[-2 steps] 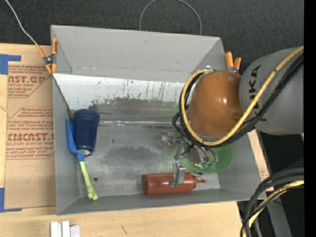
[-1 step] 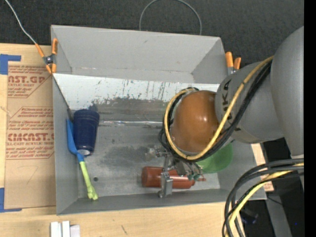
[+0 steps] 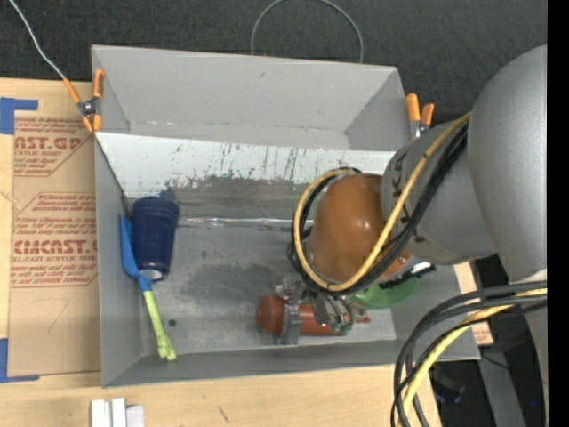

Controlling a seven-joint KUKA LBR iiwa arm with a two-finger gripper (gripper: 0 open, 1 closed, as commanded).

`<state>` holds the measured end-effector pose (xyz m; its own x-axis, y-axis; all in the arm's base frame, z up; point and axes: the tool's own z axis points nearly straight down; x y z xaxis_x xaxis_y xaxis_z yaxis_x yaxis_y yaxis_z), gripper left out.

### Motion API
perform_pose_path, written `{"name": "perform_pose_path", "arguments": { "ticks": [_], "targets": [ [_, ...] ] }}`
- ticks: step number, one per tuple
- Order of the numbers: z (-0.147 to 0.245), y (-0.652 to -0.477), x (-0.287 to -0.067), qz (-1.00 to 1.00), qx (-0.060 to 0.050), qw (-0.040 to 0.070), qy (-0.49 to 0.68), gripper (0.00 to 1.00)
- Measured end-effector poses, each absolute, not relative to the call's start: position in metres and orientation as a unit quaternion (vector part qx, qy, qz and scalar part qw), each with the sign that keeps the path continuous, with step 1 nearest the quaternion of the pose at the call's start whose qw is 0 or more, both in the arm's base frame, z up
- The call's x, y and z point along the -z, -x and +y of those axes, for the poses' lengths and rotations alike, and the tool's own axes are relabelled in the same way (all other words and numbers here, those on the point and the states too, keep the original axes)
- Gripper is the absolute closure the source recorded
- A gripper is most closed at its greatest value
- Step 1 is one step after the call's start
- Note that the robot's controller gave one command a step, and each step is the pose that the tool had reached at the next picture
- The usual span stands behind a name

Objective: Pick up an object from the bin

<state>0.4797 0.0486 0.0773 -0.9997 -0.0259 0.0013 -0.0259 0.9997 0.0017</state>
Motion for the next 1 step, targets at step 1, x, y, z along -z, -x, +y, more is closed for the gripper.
{"name": "perform_pose_path", "arguments": {
  "ticks": [1],
  "targets": [
    [0.0486, -0.4797, -0.0773, -1.000, 0.001, 0.001, -0.013, 1.00]
  ]
}}
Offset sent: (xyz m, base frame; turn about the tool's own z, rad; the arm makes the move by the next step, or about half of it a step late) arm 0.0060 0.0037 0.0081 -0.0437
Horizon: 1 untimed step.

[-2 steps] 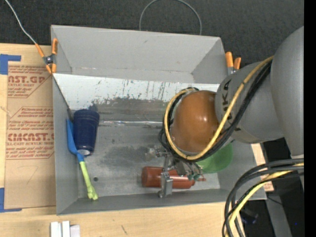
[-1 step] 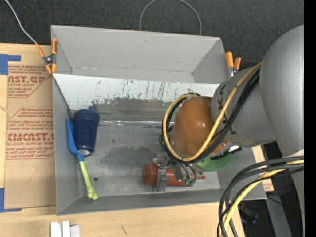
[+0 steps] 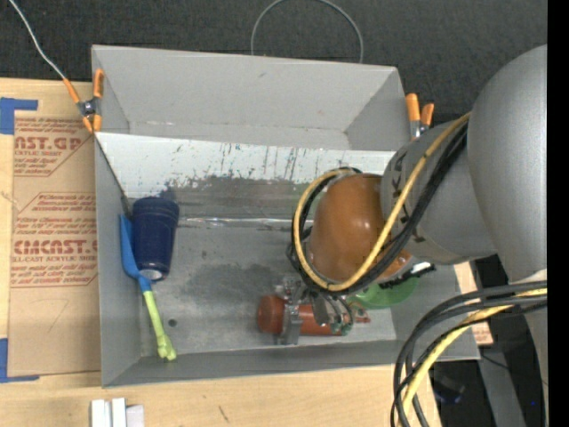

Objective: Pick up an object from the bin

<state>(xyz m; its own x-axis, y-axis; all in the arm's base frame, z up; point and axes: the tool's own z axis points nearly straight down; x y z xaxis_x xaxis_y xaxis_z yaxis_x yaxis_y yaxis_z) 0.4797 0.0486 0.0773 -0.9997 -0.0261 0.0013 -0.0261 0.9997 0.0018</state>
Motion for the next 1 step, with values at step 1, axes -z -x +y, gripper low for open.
{"name": "perform_pose_path", "arguments": {
  "ticks": [1],
  "targets": [
    [0.0512, -0.4837, -0.0826, -1.000, 0.001, 0.001, -0.029, 1.00]
  ]
}}
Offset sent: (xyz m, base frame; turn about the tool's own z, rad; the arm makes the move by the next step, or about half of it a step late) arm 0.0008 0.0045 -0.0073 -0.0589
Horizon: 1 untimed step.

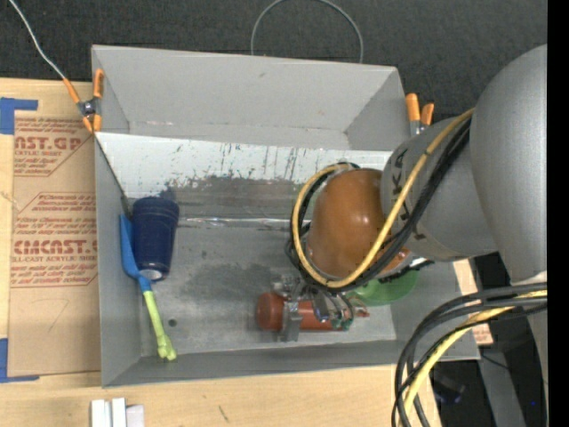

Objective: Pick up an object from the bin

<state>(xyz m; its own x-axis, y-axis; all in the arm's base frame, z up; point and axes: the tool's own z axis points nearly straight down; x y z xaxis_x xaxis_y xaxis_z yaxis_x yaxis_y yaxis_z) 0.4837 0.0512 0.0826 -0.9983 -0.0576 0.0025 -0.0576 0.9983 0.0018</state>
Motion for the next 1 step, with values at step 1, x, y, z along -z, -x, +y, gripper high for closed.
{"name": "perform_pose_path", "arguments": {
  "ticks": [1],
  "targets": [
    [0.0530, -0.4800, -0.0691, -0.999, 0.001, 0.001, -0.042, 1.00]
  ]
}}
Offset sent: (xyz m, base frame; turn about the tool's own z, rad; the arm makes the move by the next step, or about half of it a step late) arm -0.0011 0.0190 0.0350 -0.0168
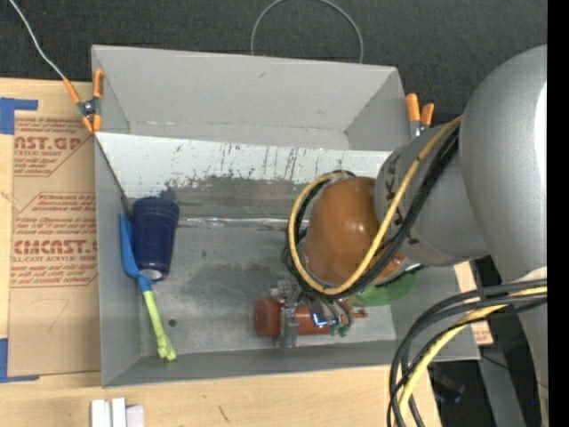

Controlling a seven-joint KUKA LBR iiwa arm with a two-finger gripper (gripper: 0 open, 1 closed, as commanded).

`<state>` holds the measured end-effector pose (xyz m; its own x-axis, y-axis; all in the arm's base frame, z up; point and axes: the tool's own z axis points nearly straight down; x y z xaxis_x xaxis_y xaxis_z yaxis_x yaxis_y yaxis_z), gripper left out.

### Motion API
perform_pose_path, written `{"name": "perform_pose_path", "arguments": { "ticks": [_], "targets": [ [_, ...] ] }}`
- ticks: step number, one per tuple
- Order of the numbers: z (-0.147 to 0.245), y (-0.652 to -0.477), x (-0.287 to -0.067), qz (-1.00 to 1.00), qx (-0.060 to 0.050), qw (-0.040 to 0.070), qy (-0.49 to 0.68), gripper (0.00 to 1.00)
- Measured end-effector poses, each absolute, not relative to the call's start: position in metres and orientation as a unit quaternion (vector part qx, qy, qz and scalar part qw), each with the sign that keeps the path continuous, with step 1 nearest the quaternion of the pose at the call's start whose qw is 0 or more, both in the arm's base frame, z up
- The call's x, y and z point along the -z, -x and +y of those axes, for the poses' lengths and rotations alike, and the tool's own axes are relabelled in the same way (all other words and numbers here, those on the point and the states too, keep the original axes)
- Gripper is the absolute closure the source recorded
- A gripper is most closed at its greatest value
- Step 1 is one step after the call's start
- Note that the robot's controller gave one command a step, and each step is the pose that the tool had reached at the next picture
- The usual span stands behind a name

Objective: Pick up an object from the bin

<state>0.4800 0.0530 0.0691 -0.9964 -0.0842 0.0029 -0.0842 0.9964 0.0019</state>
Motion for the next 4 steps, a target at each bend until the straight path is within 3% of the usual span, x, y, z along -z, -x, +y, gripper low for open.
{"name": "perform_pose_path", "arguments": {
  "ticks": [1, 2, 3, 4],
  "targets": [
    [0.072, -0.484, -0.119, -0.999, 0.002, -0.001, -0.038, 1.00],
    [0.060, -0.483, -0.104, -0.998, 0.001, 0.002, -0.068, 1.00],
    [0.080, -0.483, -0.195, -0.999, 0.002, 0.002, -0.045, 1.00],
    [0.082, -0.484, -0.209, -0.999, 0.002, 0.001, -0.043, 1.00]
  ]
}}
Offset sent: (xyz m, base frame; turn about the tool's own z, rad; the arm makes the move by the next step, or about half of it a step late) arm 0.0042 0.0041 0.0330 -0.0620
